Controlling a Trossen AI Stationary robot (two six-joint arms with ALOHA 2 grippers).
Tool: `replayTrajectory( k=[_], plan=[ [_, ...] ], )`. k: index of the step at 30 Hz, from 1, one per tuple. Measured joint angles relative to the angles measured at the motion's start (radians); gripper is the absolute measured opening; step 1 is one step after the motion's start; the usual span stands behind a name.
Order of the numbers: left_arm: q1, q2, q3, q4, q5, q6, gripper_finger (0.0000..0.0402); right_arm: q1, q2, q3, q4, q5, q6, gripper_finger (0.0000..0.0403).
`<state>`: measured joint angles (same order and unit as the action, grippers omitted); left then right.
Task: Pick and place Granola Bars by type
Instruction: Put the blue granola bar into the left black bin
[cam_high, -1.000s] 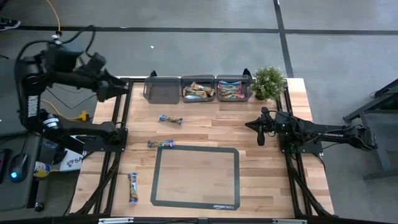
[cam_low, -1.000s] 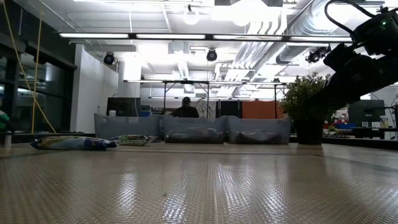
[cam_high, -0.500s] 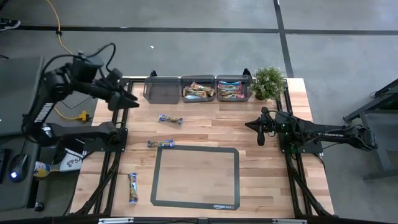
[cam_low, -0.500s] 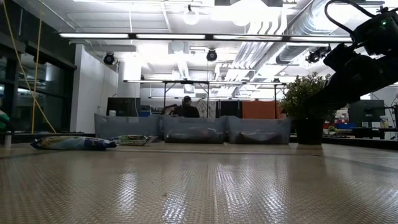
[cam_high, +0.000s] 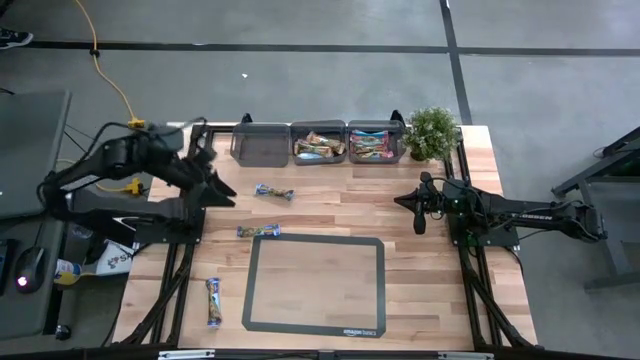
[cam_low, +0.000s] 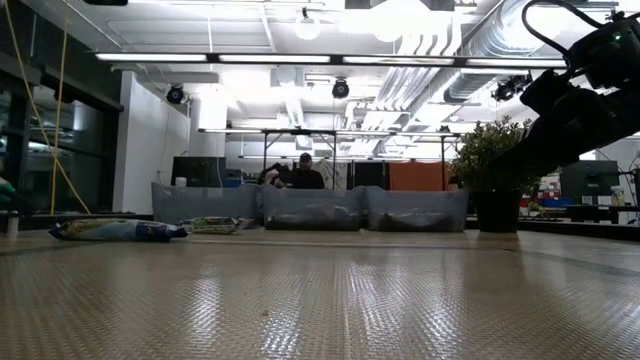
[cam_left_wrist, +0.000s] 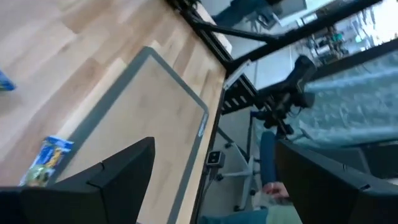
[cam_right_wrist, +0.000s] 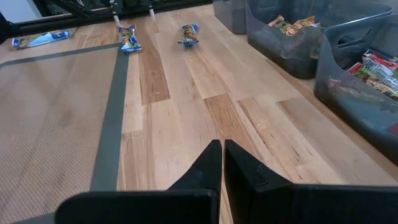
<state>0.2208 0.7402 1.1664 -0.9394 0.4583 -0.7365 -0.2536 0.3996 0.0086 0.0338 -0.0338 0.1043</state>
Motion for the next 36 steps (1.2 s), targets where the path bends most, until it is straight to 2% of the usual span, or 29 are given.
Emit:
replayTrajectory(
  k=[5,11,16,22,29,36],
  plan=[
    [-0.256,0.048,-0.051,0.116,-0.166,-0.071,0.0326,0.0,0.0,0.0,0.0,0.0,0.0,0.0],
    [-0.537,0.169,-0.064,0.17,-0.3,-0.079,0.0326,0.0,0.0,0.0,0.0,0.0,0.0,0.0],
    [-0.708,0.265,-0.064,0.173,-0.344,-0.047,0.0326,0.0,0.0,0.0,0.0,0.0,0.0,0.0],
    [-0.928,0.383,-0.064,0.166,-0.344,0.034,0.0326,0.0,0.0,0.0,0.0,0.0,0.0,0.0],
    [-1.074,0.509,-0.064,0.118,-0.311,0.137,0.0326,0.0,0.0,0.0,0.0,0.0,0.0,0.0],
    [-1.132,0.611,-0.063,0.089,-0.315,0.342,0.0326,0.0,0.0,0.0,0.0,0.0,0.0,0.0]
  ],
)
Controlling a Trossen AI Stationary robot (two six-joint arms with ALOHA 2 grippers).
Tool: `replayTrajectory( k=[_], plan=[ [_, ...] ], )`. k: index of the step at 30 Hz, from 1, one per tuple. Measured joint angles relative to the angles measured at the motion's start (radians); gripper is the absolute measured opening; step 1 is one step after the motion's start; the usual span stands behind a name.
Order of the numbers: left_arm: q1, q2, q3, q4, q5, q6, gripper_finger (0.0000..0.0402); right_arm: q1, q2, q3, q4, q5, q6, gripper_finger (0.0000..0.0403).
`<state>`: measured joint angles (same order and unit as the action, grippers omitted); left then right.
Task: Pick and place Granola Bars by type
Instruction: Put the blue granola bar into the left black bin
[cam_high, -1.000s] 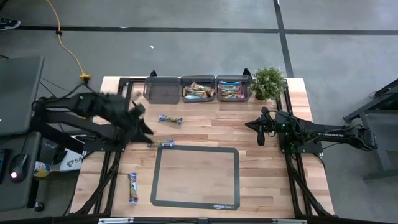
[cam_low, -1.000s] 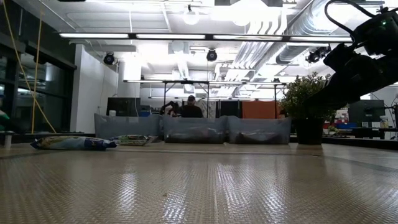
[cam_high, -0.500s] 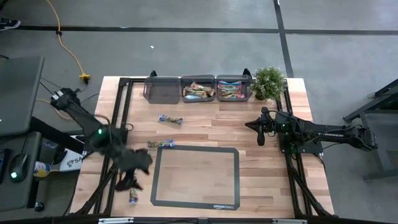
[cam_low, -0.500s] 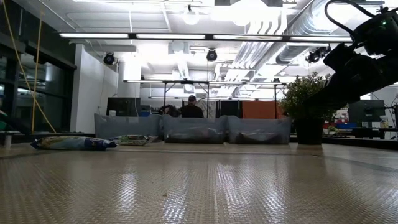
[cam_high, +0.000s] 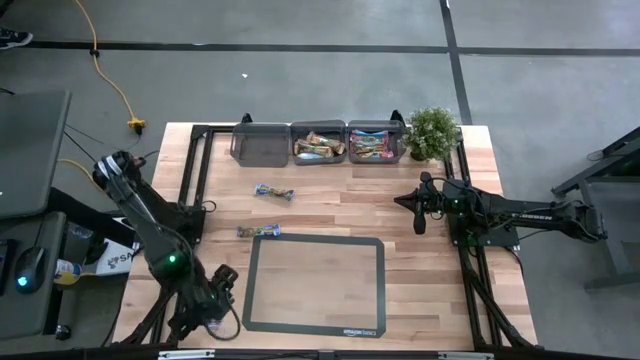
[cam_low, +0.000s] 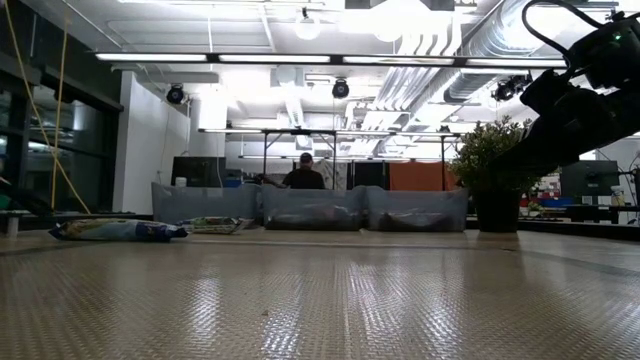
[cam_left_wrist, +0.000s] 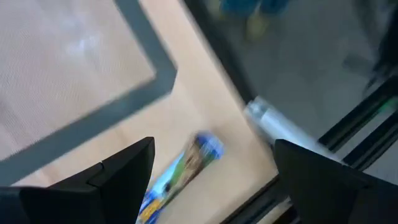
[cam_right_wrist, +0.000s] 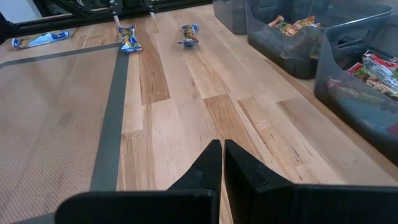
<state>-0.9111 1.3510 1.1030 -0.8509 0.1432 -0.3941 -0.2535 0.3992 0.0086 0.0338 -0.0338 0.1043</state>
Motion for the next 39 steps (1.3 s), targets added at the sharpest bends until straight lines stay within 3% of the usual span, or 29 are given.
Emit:
replayTrajectory(
  k=[10,21,32,39],
  plan=[
    [-0.081,0.146,0.0,-0.229,-0.099,0.142,0.0326,0.0,0.0,0.0,0.0,0.0,0.0,0.0],
    [-0.078,0.168,-0.023,-0.14,-0.184,0.182,0.0326,0.0,0.0,0.0,0.0,0.0,0.0,0.0],
    [-0.097,0.168,-0.164,-0.013,-0.095,0.258,0.0326,0.0,0.0,0.0,0.0,0.0,0.0,0.0],
    [-0.098,0.168,-0.219,0.091,-0.092,0.361,0.0326,0.0,0.0,0.0,0.0,0.0,0.0,0.0]
  ],
)
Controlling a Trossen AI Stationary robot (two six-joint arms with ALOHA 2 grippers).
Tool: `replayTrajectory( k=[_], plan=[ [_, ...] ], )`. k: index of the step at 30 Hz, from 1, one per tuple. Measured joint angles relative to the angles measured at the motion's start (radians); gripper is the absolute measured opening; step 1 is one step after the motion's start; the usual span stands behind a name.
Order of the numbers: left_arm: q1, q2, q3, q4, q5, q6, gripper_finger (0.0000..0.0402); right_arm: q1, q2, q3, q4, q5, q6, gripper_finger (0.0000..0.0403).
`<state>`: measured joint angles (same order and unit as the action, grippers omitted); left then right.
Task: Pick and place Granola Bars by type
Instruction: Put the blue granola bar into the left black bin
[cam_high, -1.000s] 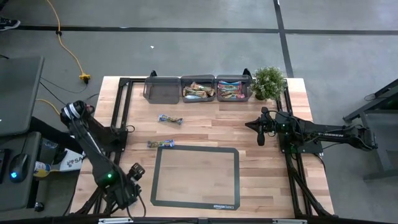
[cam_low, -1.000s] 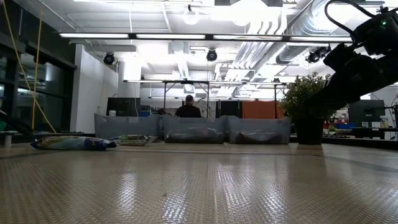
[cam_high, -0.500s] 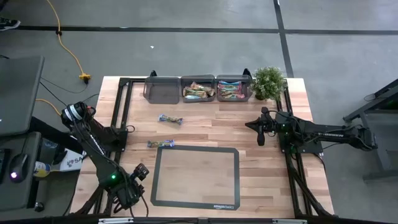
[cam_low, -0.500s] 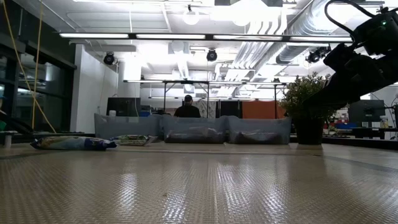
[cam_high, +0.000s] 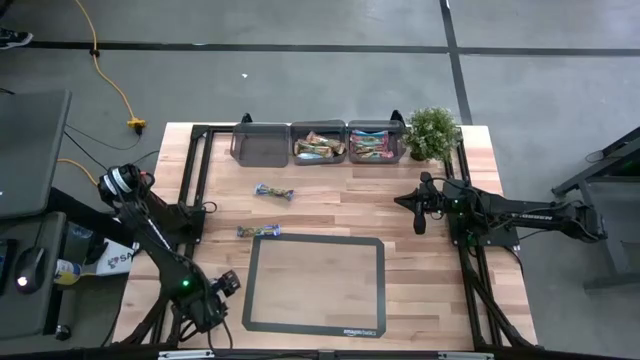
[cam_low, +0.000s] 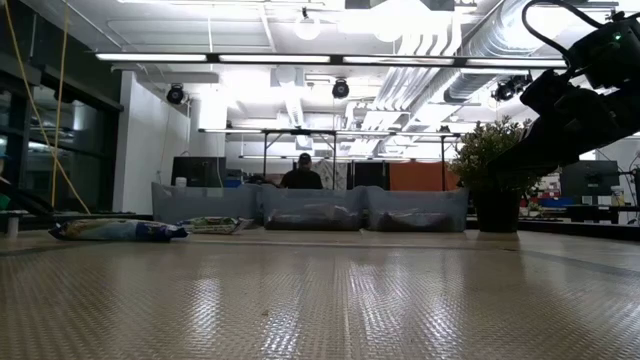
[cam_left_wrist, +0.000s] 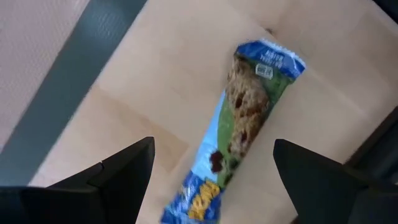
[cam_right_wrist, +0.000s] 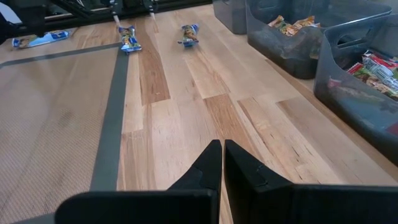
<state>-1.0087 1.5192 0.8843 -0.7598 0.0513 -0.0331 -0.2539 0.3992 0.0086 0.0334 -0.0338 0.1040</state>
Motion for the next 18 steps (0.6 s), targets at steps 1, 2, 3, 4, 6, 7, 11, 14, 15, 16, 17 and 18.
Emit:
replayTrajectory(
  k=[1,2,3,4,6,7,11,14,15,16,17,18],
  plan=[
    [0.0,0.0,-0.009,0.021,0.004,0.017,0.0326,0.0,0.0,0.0,0.0,0.0,0.0,0.0],
    [0.0,0.0,-0.019,0.037,0.006,0.035,0.0326,0.0,0.0,0.0,0.0,0.0,0.0,0.0],
    [0.0,0.0,-0.028,0.044,0.007,0.049,0.0326,0.0,0.0,0.0,0.0,0.0,0.0,0.0],
    [0.0,0.0,-0.039,0.053,0.009,0.062,0.0326,0.0,0.0,0.0,0.0,0.0,0.0,0.0],
    [0.0,0.0,-0.057,0.07,0.01,0.077,0.0326,0.0,0.0,0.0,0.0,0.0,0.0,0.0],
    [0.0,0.0,-0.067,0.074,0.011,0.08,0.0326,0.0,0.0,0.0,0.0,0.0,0.0,0.0],
    [0.0,0.0,-0.097,0.09,0.011,0.082,0.0326,0.0,0.0,0.0,0.0,0.0,0.0,0.0],
    [0.0,0.0,-0.119,0.117,0.018,0.081,0.0326,0.0,0.0,0.0,0.0,0.0,0.0,0.0],
    [0.0,-0.002,-0.126,0.129,0.018,0.078,0.0326,0.0,0.0,0.0,0.0,0.0,0.0,0.0],
    [0.0,-0.003,-0.132,0.139,0.017,0.078,0.0326,0.0,0.0,0.0,0.0,0.0,0.0,0.0],
    [0.0,-0.004,-0.136,0.148,0.016,0.077,0.0326,0.0,0.0,0.0,0.0,0.0,0.0,0.0],
    [0.0,-0.005,-0.14,0.154,0.016,0.077,0.0326,0.0,0.0,0.0,0.0,0.0,0.0,0.0]
  ],
)
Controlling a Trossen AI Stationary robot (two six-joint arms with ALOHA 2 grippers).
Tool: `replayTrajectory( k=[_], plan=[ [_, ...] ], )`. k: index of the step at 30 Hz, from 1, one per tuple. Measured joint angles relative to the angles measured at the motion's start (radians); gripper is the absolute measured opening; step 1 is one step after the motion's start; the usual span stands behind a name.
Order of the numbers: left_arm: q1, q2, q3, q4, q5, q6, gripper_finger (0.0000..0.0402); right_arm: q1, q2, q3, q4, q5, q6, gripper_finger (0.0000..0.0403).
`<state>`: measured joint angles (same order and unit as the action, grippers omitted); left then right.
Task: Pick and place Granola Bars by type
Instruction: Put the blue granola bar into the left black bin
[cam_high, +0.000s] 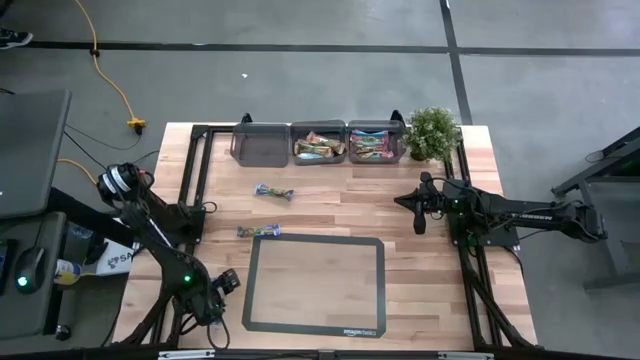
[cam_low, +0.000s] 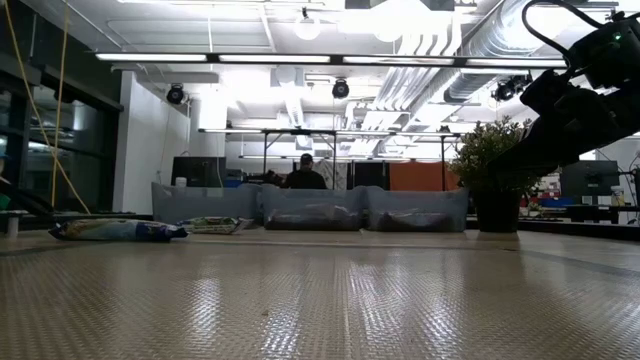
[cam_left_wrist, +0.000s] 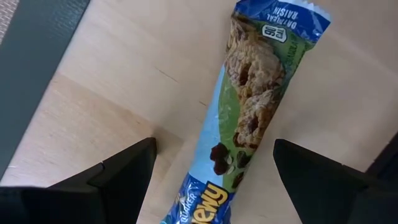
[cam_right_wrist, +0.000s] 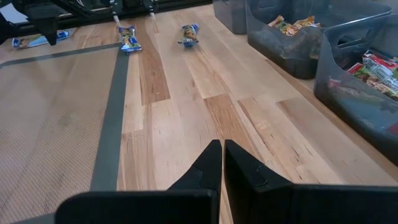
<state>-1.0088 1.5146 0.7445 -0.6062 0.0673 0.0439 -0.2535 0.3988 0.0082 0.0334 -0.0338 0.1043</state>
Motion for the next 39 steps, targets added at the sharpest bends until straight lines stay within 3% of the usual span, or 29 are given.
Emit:
replayTrajectory(
  k=[7,16,21,39],
  plan=[
    [0.0,0.0,-0.018,0.025,-0.003,0.005,0.0314,0.0,0.0,0.0,0.0,0.0,0.0,0.0],
    [0.001,0.0,-0.036,0.05,-0.019,0.004,0.0221,0.0,0.0,0.0,0.0,0.0,0.0,0.0],
    [0.002,0.001,-0.037,0.057,-0.025,0.004,0.0189,0.0,0.0,0.0,0.0,0.0,0.0,0.0],
    [0.001,0.004,-0.037,0.073,-0.029,0.001,0.0142,0.0,0.0,0.0,0.0,0.0,0.0,0.0]
  ],
)
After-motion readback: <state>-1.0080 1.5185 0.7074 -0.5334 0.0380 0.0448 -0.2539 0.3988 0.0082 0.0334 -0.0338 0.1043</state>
